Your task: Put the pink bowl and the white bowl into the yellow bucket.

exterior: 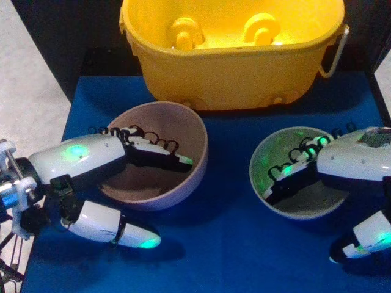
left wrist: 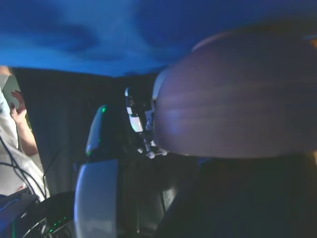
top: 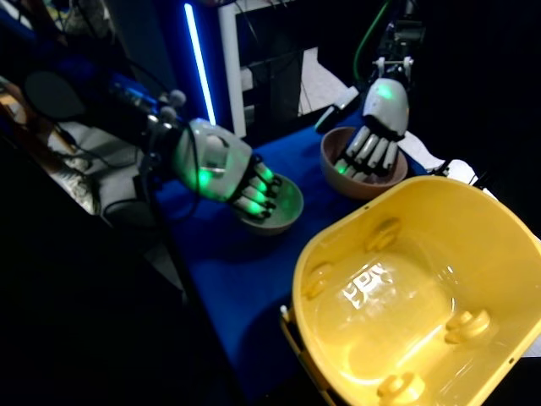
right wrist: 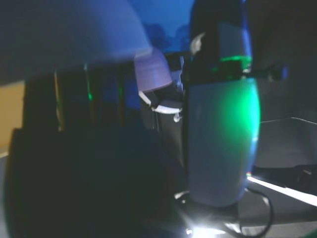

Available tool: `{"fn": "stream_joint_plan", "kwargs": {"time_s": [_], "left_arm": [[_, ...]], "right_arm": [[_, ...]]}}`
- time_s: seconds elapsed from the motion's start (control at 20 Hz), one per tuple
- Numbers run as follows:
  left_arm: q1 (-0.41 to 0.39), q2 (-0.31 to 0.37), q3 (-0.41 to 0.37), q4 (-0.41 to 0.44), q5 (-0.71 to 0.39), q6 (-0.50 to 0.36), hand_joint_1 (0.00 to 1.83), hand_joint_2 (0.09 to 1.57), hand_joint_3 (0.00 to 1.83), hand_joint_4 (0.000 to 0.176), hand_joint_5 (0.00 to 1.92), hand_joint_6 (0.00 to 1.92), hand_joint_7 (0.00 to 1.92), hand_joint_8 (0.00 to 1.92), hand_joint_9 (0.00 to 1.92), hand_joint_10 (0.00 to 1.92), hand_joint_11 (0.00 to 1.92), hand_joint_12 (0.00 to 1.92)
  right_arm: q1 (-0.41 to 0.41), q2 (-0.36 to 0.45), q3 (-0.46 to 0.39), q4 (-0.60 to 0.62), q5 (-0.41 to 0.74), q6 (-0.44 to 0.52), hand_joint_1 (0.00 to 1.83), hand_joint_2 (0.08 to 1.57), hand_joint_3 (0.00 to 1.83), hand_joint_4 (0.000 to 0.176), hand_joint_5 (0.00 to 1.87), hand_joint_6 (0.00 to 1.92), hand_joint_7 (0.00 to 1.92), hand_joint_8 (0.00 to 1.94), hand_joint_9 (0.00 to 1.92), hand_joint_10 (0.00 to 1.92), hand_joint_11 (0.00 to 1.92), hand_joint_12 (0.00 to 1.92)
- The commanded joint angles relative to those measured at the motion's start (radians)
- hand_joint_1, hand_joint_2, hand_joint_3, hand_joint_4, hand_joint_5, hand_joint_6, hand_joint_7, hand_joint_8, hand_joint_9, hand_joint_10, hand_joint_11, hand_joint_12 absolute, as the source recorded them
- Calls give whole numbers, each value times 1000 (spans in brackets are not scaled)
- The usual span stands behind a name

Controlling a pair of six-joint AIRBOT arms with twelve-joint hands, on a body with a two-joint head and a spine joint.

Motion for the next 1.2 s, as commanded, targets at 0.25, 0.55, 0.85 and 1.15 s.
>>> {"fn": "stream_joint_plan", "kwargs": {"time_s": [0.25, 0.55, 0.85, 1.15], "left_arm": [[-9, -40, 29, -14, -74, -8, 1473, 1102, 11, 0, 835, 51, 702, 45, 374, 1208, 353, 1607], [-9, -52, 40, -21, -72, -8, 1353, 1172, 0, 0, 907, 929, 858, 1220, 771, 1543, 555, 1702], [-9, -43, 25, -21, -106, -9, 1242, 1178, 1, 0, 878, 934, 864, 1441, 752, 1548, 639, 1799], [-11, -33, 18, -22, -122, -10, 1360, 1185, 0, 0, 852, 896, 842, 1364, 760, 1550, 633, 1709]], "right_arm": [[-15, -53, 42, 23, 89, 0, 1114, 1336, 6, 0, 684, 1438, 392, 1643, 235, 1414, 317, 1659], [-18, -60, 48, 28, 94, 0, 1466, 1282, 5, 0, 649, 1453, 572, 1597, 528, 1608, 456, 1763], [-18, -48, 38, 43, 130, 0, 1470, 1267, 0, 0, 543, 1574, 687, 1442, 590, 1476, 520, 1759], [-25, -33, 29, 43, 141, 0, 1342, 1228, 0, 0, 779, 1361, 728, 1383, 689, 1488, 582, 1531]]}}
